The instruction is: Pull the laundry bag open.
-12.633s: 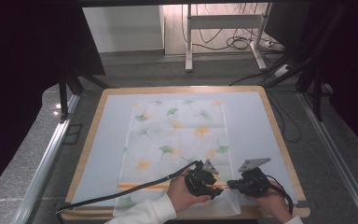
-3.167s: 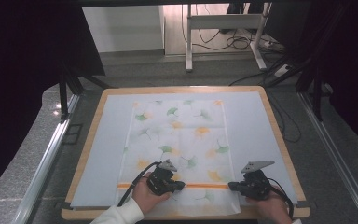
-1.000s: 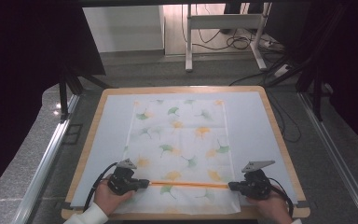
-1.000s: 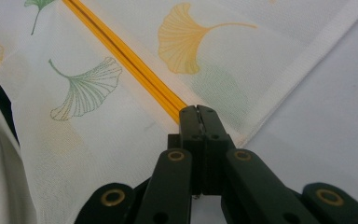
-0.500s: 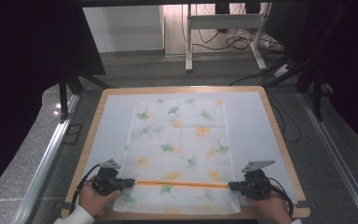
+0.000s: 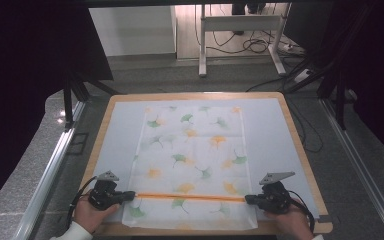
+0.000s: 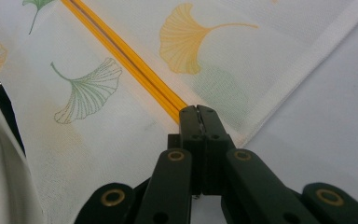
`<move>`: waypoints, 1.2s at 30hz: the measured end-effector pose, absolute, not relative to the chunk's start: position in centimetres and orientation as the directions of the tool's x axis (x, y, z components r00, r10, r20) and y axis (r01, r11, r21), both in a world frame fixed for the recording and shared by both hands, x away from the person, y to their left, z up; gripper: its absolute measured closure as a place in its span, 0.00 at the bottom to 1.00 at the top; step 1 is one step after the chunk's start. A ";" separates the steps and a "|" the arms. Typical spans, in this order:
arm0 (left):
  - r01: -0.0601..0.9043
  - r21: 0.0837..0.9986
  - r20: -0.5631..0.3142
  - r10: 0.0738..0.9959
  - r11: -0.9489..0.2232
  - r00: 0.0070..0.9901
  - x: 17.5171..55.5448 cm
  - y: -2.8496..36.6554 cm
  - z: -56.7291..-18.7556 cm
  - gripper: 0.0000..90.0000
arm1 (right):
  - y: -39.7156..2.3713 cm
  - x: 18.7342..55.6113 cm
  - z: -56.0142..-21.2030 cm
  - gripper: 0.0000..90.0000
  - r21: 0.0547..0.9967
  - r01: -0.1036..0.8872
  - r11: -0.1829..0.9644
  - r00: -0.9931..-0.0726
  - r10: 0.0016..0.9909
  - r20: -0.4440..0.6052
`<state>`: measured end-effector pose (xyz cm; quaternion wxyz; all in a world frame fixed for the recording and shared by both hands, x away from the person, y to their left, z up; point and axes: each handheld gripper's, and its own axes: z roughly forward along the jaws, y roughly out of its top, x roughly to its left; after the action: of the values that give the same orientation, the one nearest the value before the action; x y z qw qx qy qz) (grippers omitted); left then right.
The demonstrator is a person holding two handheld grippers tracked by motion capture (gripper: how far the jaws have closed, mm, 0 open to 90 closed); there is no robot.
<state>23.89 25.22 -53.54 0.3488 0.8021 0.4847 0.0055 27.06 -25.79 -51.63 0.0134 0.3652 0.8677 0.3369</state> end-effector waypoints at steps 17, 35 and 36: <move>0.782 0.560 -0.332 0.791 -0.274 0.514 23.7 26.4 -53.3 1.00 | -25.7 27.1 -51.6 1.00 0.593 0.620 0.513 -0.736 0.642 0.214; 0.778 0.572 -0.314 0.806 -0.260 0.501 23.3 27.1 -53.2 1.00 | -25.8 27.1 -51.6 1.00 0.593 0.619 0.515 -0.738 0.639 0.216; 0.772 0.582 -0.314 0.806 -0.255 0.502 23.3 27.1 -53.2 1.00 | -25.8 27.1 -51.6 1.00 0.596 0.620 0.510 -0.737 0.639 0.220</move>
<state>23.28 27.15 -53.17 0.3525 0.7917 0.4984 0.0237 27.07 -25.81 -51.63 0.0141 0.3623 0.8689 0.3371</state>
